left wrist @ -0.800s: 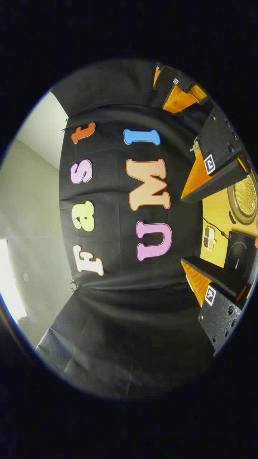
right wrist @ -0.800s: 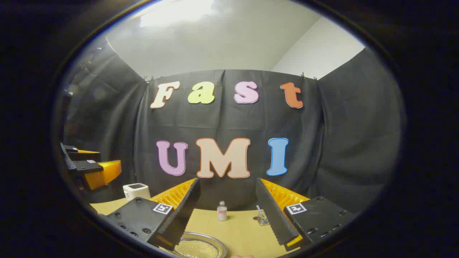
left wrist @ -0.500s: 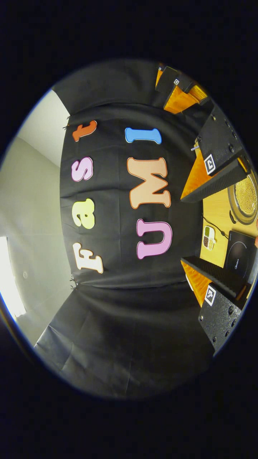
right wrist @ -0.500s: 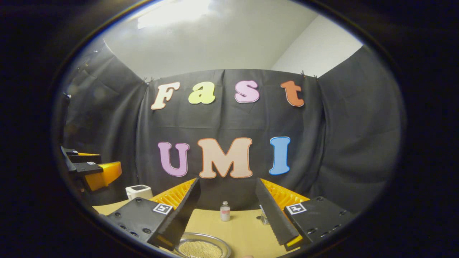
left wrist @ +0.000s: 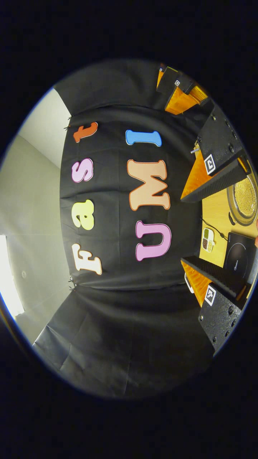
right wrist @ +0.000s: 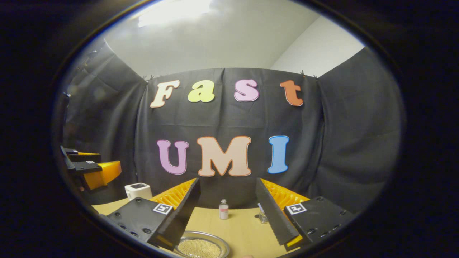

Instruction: First push the handle of the pot to place it horizontally, then grasp the pot with both hands and set it on the induction cooktop.

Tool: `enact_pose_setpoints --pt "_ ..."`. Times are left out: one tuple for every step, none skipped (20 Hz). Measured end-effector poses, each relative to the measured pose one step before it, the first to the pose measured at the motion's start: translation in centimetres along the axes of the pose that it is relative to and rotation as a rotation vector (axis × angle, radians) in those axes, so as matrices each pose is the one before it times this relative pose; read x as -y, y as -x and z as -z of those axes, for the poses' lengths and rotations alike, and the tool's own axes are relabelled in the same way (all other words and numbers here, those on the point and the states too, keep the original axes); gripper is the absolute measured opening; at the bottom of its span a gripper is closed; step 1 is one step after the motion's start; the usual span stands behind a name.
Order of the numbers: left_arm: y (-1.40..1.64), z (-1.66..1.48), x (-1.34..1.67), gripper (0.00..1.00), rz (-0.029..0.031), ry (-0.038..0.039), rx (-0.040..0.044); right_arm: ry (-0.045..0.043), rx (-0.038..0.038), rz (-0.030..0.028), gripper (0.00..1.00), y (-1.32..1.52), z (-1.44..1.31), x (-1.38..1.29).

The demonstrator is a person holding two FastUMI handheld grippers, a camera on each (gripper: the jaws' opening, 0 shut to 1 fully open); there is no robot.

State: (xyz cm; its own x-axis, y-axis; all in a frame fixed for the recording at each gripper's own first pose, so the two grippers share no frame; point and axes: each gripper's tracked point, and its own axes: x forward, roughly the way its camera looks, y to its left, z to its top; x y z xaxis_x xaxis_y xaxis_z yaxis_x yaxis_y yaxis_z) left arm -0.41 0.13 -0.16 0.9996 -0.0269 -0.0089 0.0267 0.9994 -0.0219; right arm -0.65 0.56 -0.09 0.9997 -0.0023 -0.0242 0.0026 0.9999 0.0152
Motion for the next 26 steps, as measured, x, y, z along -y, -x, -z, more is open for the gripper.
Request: enact_pose_setpoints --pt "-0.040 0.023 0.006 0.94 0.00362 -0.00144 -0.00174 -0.00468 -0.00613 -0.00113 0.99 0.181 0.116 -0.028" --pt "0.033 -0.039 -0.061 0.94 0.00258 -0.00139 -0.00013 -0.00474 -0.00619 0.00047 0.99 0.154 0.218 -0.049" --pt "0.005 -0.025 -0.105 0.94 0.00059 -0.00047 0.00216 -0.00203 -0.00473 0.00243 0.99 0.126 0.214 0.113" --pt "0.067 0.100 -0.204 0.94 -0.00058 -0.00073 0.00195 -0.00155 -0.00375 -0.00039 0.99 0.154 0.205 -0.017" --pt "-0.025 -0.020 -0.085 0.96 -0.00037 -0.00123 -0.00044 -0.00189 -0.00711 0.00025 0.99 0.167 0.307 -0.009" --pt "-0.023 0.086 -0.045 0.94 0.00427 0.00123 0.00360 -0.00071 -0.00538 0.00111 0.99 0.049 0.266 0.004" --pt "-0.128 -0.065 0.047 0.94 0.00811 0.00223 -0.00081 -0.00286 -0.00676 -0.00451 0.99 0.092 0.298 -0.117" --pt "-0.200 -0.019 -0.099 0.94 0.00376 0.00141 -0.00019 -0.00365 -0.00318 -0.00726 0.99 -0.071 0.302 -0.191" --pt "-0.060 0.086 -0.191 0.94 -0.00056 -0.00179 -0.00249 -0.00216 0.00205 0.00861 0.99 0.367 -0.117 0.246" --pt "-0.063 -0.008 -0.210 0.94 -0.00212 -0.00237 -0.00038 -0.00297 0.00036 0.00255 0.89 -0.126 0.116 0.101" --pt "0.037 0.074 -0.129 0.96 -0.00220 -0.00110 0.00282 -0.00686 -0.00488 -0.00492 0.79 0.006 0.395 -0.141" --pt "0.105 -0.065 -0.057 0.96 -0.00228 0.00019 0.00122 0.00050 -0.01079 0.00861 0.78 -0.153 0.459 0.118" --pt "0.091 0.084 -0.093 0.94 -0.00245 0.00029 -0.00102 -0.00201 -0.00608 -0.00383 0.78 0.049 0.276 0.086" --pt "0.095 0.146 -0.050 0.94 0.00088 -0.00001 -0.00033 0.00096 -0.00589 0.00354 0.73 -0.384 0.278 0.008" --pt "0.025 -0.063 -0.079 0.96 -0.00228 -0.00136 0.00012 -0.00196 -0.01278 -0.00449 0.65 -0.113 0.127 0.025" --pt "0.015 0.024 -0.145 0.94 -0.00248 -0.00196 0.00089 -0.00870 -0.01435 -0.00568 0.58 0.361 0.319 -0.405" --pt "0.048 -0.025 -0.110 0.96 -0.00199 -0.00156 0.00087 -0.01335 -0.01979 -0.01666 0.45 -0.222 0.415 -0.364" --pt "0.019 -0.057 -0.067 0.96 -0.00143 -0.00072 0.00232 -0.01344 -0.02071 -0.02704 0.31 0.148 0.505 -0.686" --pt "0.016 -0.011 -0.070 0.96 -0.00145 -0.00021 0.00137 -0.00381 -0.01768 -0.01238 0.32 -0.127 0.602 -0.186" --pt "-0.100 0.052 -0.172 0.96 -0.00286 -0.00063 0.00286 0.00257 -0.00801 -0.01157 0.31 0.060 0.110 -0.270" --pt "-0.012 -0.125 -0.160 0.96 -0.00317 -0.00266 0.00395 0.00265 -0.00256 -0.03796 0.31 0.109 0.099 -0.845" --pt "0.086 0.046 -0.164 0.96 -0.00406 -0.00471 0.00090 0.00946 -0.00109 -0.01590 0.31 0.131 0.016 -0.448" --pt "0.041 -0.097 -0.258 0.96 -0.00315 -0.00355 0.00261 0.01574 -0.00013 0.00659 0.35 0.029 0.176 0.151" --pt "-0.099 -0.022 -0.190 0.94 -0.00350 -0.00195 0.00151 0.01117 0.00256 -0.00627 0.40 0.124 0.025 -0.073" --pt "-0.142 -0.123 -0.126 0.96 -0.00350 -0.00014 0.00278 0.00701 0.00077 -0.00707 0.40 -0.105 0.183 -0.570" --pt "0.045 -0.002 -0.027 0.96 -0.00257 0.00028 0.00170 0.00725 -0.00087 0.00401 0.31 0.022 0.102 -0.100"
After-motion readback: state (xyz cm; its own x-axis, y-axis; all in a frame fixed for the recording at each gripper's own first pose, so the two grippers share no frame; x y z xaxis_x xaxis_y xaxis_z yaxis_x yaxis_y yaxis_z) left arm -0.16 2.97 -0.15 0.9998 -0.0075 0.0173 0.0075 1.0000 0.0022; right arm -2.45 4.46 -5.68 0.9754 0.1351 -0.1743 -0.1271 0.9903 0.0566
